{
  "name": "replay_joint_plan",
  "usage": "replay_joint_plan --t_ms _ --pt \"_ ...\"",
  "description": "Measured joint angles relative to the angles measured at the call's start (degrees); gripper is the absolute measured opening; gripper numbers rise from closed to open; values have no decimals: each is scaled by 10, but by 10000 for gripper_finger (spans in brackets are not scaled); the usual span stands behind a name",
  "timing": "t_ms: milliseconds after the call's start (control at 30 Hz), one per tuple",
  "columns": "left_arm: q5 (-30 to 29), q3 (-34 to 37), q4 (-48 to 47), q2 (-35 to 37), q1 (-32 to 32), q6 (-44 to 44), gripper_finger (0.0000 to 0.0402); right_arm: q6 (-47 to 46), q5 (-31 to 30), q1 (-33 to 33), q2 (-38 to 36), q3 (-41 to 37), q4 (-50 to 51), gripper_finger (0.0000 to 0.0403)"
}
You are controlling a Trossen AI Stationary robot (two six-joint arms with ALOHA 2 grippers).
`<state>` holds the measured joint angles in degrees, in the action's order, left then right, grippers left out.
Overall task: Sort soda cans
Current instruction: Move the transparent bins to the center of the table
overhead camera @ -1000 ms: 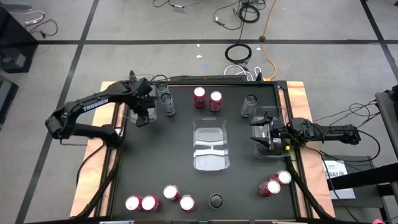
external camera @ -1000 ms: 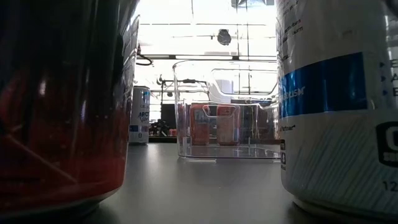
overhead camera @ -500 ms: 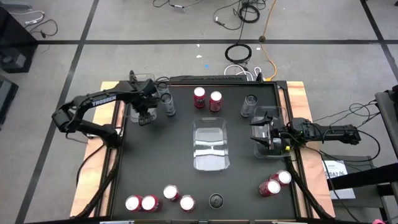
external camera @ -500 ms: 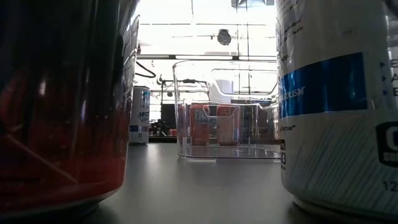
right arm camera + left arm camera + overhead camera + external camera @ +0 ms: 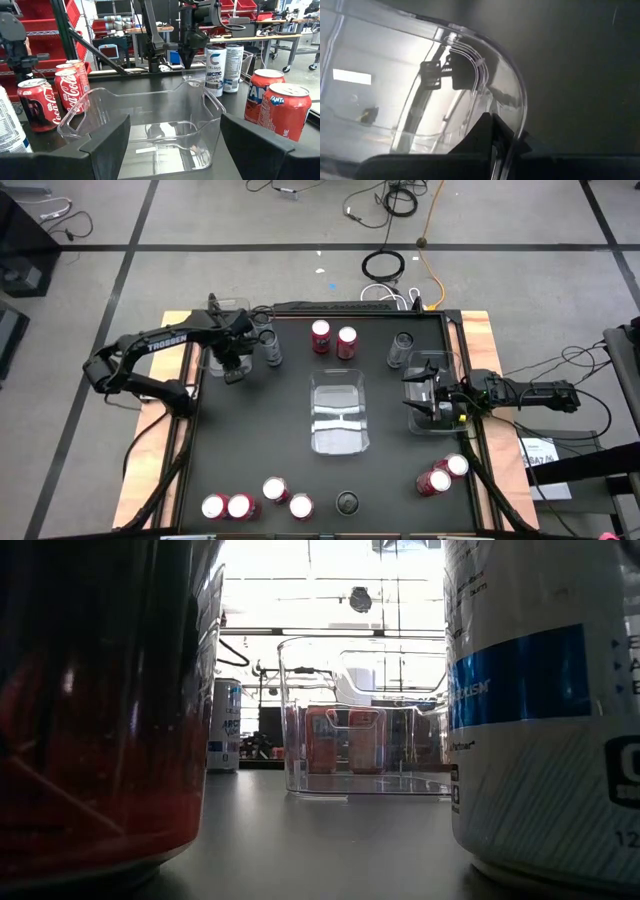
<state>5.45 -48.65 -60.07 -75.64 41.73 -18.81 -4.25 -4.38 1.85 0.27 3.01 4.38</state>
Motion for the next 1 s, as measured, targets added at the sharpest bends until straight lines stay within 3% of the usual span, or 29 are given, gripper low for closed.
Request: replay_joint_plan --t_ms 300,567,767,1000 --pt "-21 -29 -57 6 -14 79 12 0 0 0 0 0 0 303" --pt "-20 -71 -91 25 -73 202 12 0 0 0 0 0 0 303" --pt "-9 -72 -92 33 -164 347 12 0 0 0 0 0 0 303" --pt "4 -72 -64 33 -321 580 11 0 0 0 0 0 0 303"
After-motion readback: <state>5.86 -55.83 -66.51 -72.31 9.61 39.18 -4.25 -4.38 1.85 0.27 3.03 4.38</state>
